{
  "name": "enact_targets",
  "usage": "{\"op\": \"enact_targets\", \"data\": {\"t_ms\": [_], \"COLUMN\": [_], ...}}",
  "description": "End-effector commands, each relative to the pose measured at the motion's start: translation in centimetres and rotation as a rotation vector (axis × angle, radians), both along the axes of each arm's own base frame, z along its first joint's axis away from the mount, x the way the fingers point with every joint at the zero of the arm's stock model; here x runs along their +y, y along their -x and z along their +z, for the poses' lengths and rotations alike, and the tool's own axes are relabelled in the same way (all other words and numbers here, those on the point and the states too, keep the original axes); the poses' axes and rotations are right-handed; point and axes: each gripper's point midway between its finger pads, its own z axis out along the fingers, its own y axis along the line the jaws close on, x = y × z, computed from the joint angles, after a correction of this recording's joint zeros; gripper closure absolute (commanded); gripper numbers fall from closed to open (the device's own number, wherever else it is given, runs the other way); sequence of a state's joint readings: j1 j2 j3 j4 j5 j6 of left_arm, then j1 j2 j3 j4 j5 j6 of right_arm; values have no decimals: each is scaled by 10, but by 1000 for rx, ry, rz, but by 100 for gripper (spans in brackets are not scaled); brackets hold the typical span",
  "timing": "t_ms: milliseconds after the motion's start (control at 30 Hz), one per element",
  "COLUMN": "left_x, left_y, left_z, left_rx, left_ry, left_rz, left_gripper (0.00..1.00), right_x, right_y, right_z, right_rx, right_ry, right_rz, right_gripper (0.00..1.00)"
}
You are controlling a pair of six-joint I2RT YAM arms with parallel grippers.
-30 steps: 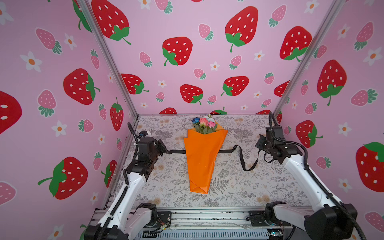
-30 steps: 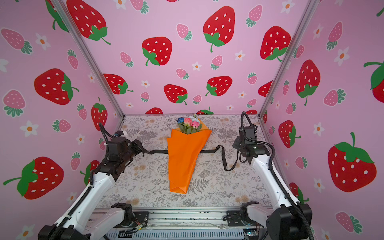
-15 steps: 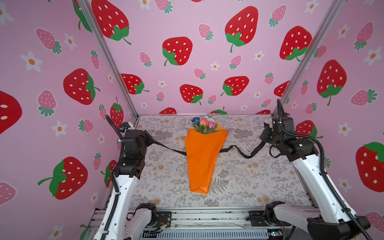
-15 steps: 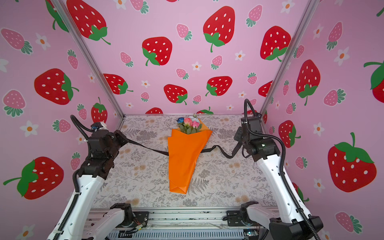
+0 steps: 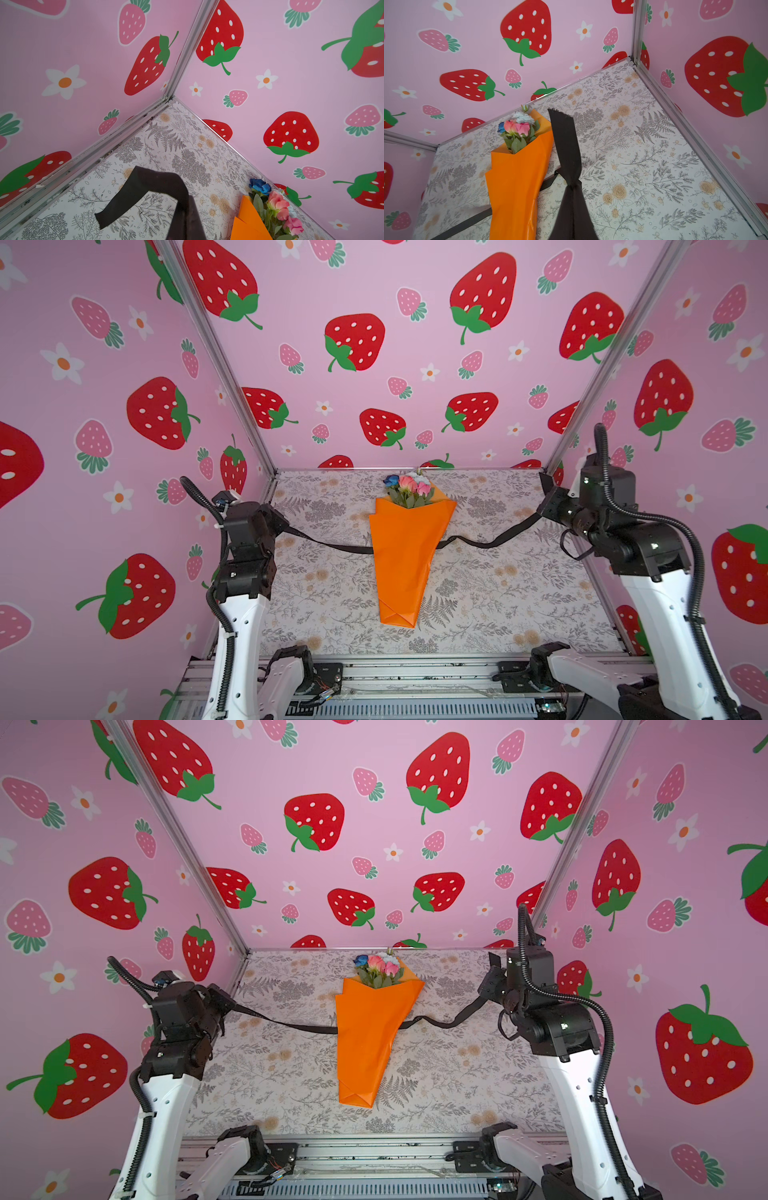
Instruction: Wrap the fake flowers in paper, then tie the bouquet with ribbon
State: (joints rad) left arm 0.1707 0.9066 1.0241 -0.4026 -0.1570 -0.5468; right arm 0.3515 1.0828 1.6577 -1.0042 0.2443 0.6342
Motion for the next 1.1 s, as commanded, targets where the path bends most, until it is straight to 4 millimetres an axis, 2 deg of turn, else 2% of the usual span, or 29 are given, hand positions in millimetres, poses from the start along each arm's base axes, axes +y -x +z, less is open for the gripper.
{"op": "enact_targets", "data": {"t_ms": [0,167,233,467,533,600,800,900,1000,1067], "left_x": [-10,-26,-30,-40,-43,-51,-61,-66,-75,-83], "left_y": [-9,-19,-20,-28,-30,-32,-33,-34,-36,-37], "left_z": [5,-2,-1,5,7,10,23,28,28,26], "left_rx": [-21,-32,-40,-55,-61,-74,-112,-125,-130,-129], "left_ry": [39,104,116,142,156,175,165,172,184,189], "left_rz": [-61,-146,-167,-221,-241,-279,-316,-339,-381,-410], "left_gripper": [100,100,100,100,100,100,100,100,100,100], "right_x": [-6,-36,-39,-22,-14,-3,50,87,143,189], "right_y": [27,42,43,39,33,23,-20,-44,-61,-70], "right_z": [26,51,59,95,96,89,61,51,44,42], "right_rx": [-46,-91,-105,-186,-194,-177,-127,-109,-110,-113], "right_ry": [-22,38,49,16,2,-6,-56,-84,-62,-23], "right_rz": [20,-101,-107,-15,16,59,254,364,470,543], "right_gripper": [100,100,100,100,100,100,100,100,100,100]}}
